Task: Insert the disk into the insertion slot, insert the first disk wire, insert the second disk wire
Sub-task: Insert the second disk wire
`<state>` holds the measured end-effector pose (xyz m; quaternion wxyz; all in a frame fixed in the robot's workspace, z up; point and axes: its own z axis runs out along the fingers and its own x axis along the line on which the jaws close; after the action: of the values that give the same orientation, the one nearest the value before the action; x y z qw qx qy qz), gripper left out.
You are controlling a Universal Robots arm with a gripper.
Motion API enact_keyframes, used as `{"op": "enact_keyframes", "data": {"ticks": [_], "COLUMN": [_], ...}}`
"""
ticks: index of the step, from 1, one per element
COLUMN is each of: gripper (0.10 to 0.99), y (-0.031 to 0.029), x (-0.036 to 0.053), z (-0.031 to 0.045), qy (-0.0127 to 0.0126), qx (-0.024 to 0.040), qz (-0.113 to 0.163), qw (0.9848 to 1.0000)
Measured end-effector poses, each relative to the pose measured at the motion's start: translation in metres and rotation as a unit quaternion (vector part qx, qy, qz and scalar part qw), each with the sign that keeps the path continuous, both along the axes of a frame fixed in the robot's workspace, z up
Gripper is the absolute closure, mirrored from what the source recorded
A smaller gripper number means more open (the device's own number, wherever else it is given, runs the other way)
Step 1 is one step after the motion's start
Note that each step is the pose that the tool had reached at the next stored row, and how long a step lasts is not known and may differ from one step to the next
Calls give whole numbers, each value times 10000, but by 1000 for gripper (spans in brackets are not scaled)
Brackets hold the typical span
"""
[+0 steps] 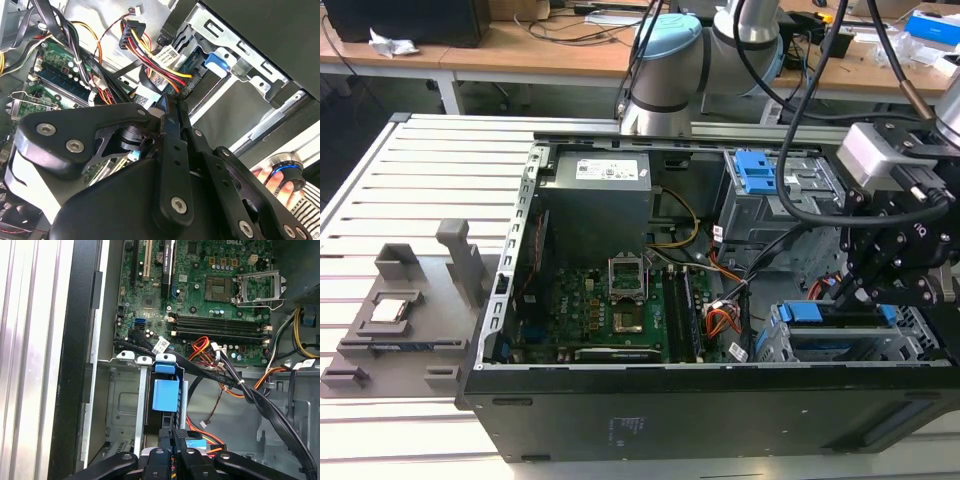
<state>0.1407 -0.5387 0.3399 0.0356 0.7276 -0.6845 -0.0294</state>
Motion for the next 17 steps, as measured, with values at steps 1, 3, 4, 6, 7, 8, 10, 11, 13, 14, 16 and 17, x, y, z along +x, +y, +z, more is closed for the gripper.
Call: {"op": "enact_keyframes", "data": {"ticks": [1,3,4,6,7,8,10,11,13,14,16,17], "gripper": [941,941,941,941,941,941,941,941,941,941,941,941], "y": [0,-1,0,0,0,0,0,0,0,0,0,0], "x": [0,0,0,0,0,0,0,0,1,0,1,1], "z": [-5,-13,-19,-28,-31,-34,-40,-45,-48,-49,-49,-49], "qy": [0,0,0,0,0,0,0,0,0,0,-1,-1], "qx": [0,-1,0,1,1,0,-2,-3,-6,-7,-11,-13], "qz": [0,0,0,0,0,0,0,0,0,0,0,0], "qw": [10000,10000,10000,10000,10000,10000,10000,10000,10000,10000,10000,10000]}}
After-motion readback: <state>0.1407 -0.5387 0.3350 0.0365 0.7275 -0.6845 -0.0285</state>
